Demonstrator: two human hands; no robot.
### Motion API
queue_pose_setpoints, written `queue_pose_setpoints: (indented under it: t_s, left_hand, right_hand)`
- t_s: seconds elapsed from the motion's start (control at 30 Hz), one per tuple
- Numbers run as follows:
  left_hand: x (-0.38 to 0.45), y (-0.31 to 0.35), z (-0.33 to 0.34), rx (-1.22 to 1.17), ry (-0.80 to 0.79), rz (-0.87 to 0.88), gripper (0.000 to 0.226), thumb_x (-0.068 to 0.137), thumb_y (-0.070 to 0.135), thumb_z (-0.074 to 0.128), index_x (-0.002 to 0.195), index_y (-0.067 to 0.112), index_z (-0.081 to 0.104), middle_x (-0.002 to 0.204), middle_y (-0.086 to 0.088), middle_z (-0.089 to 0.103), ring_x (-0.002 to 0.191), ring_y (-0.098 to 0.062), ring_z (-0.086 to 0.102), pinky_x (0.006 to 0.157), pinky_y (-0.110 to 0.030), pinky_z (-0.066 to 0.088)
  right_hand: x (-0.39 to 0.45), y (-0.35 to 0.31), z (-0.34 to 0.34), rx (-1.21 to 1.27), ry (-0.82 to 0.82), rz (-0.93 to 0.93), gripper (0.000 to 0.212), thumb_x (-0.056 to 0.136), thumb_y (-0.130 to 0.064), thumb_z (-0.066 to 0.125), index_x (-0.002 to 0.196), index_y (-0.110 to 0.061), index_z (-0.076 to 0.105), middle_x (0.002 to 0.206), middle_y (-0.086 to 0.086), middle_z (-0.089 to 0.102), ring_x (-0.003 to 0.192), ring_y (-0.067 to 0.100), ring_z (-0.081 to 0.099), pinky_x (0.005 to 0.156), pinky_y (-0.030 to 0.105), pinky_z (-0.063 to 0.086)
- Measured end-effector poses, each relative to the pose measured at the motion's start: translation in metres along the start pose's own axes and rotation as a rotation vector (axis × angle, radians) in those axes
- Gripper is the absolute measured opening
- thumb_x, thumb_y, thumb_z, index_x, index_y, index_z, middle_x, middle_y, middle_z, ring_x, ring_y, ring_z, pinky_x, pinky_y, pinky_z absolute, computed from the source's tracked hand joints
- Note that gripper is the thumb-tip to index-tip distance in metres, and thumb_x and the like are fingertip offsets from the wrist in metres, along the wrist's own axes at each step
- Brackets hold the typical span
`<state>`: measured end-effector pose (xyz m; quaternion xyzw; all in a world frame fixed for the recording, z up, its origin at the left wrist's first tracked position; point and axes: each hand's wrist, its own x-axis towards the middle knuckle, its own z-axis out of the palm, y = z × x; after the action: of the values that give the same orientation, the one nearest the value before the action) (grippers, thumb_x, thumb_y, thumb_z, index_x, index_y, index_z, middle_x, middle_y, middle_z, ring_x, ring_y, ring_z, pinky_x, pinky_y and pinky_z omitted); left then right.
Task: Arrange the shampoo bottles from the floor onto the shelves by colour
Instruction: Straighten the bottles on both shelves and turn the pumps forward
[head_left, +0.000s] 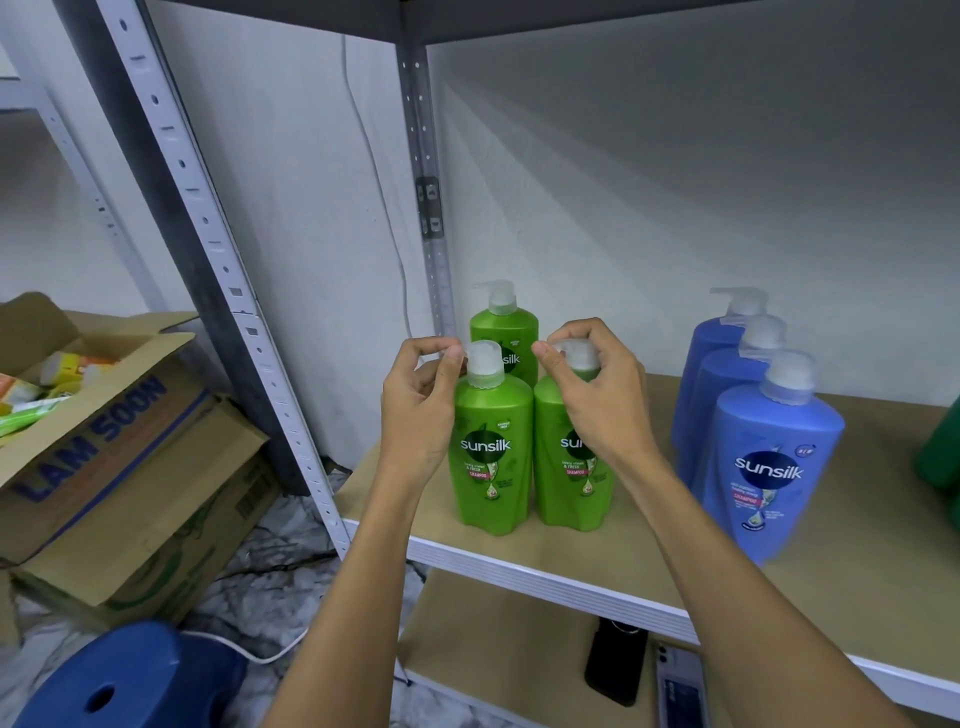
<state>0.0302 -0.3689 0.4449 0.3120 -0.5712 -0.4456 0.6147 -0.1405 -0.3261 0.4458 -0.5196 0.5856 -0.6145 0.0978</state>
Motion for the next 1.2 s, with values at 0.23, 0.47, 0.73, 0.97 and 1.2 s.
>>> queue_pose_setpoints:
  t_s: [0.23,0.47,0.73,0.97,1.2]
  left_hand:
    - [-0.002,0.0,-0.001,0.047,-0.029,0.006,0.004,0.101,0.027,0.057,0.103,0.025,0.059,0.085,-0.012,0.076,0.079,-0.025,0.069,0.074,-0.04,0.056]
    - [-0.02,-0.012,-0.012,0.183,-0.169,0.004,0.024,0.095,0.04,0.063,0.118,0.047,0.058,0.121,0.012,0.069,0.114,-0.013,0.065,0.103,-0.048,0.05]
    - [-0.032,-0.022,-0.041,0.431,-0.399,0.07,0.087,0.079,0.013,0.083,0.148,0.043,0.038,0.143,0.013,0.053,0.121,0.0,0.055,0.092,-0.019,0.052]
    - [-0.013,-0.041,-0.04,0.337,-0.285,-0.003,0.084,0.072,-0.002,0.083,0.133,0.043,0.048,0.119,0.012,0.066,0.114,-0.021,0.062,0.093,-0.048,0.056]
    - [0.013,-0.055,-0.028,0.316,-0.214,-0.038,0.085,0.075,-0.016,0.073,0.129,0.042,0.043,0.124,-0.002,0.063,0.099,-0.016,0.068,0.077,-0.042,0.062]
  right_hand:
    - [-0.002,0.003,-0.006,0.055,-0.082,-0.078,0.022,0.091,-0.034,0.073,0.111,-0.032,0.062,0.099,-0.014,0.069,0.086,0.005,0.065,0.08,0.029,0.054]
    - [-0.019,0.016,-0.029,0.19,-0.198,-0.037,0.065,0.089,-0.021,0.077,0.142,-0.039,0.044,0.126,-0.004,0.06,0.113,-0.002,0.059,0.095,0.016,0.049]
    - [-0.042,0.04,-0.05,0.209,-0.247,0.019,0.07,0.082,-0.016,0.083,0.141,-0.037,0.052,0.133,-0.017,0.062,0.123,0.004,0.06,0.108,0.038,0.049]
    - [-0.044,0.047,-0.055,0.18,-0.297,0.04,0.078,0.08,-0.008,0.083,0.141,-0.041,0.048,0.131,-0.013,0.063,0.121,0.006,0.061,0.103,0.04,0.053]
    - [-0.042,0.051,-0.054,0.176,-0.319,0.041,0.076,0.081,-0.006,0.082,0.143,-0.032,0.046,0.129,-0.016,0.063,0.119,0.002,0.061,0.1,0.024,0.052]
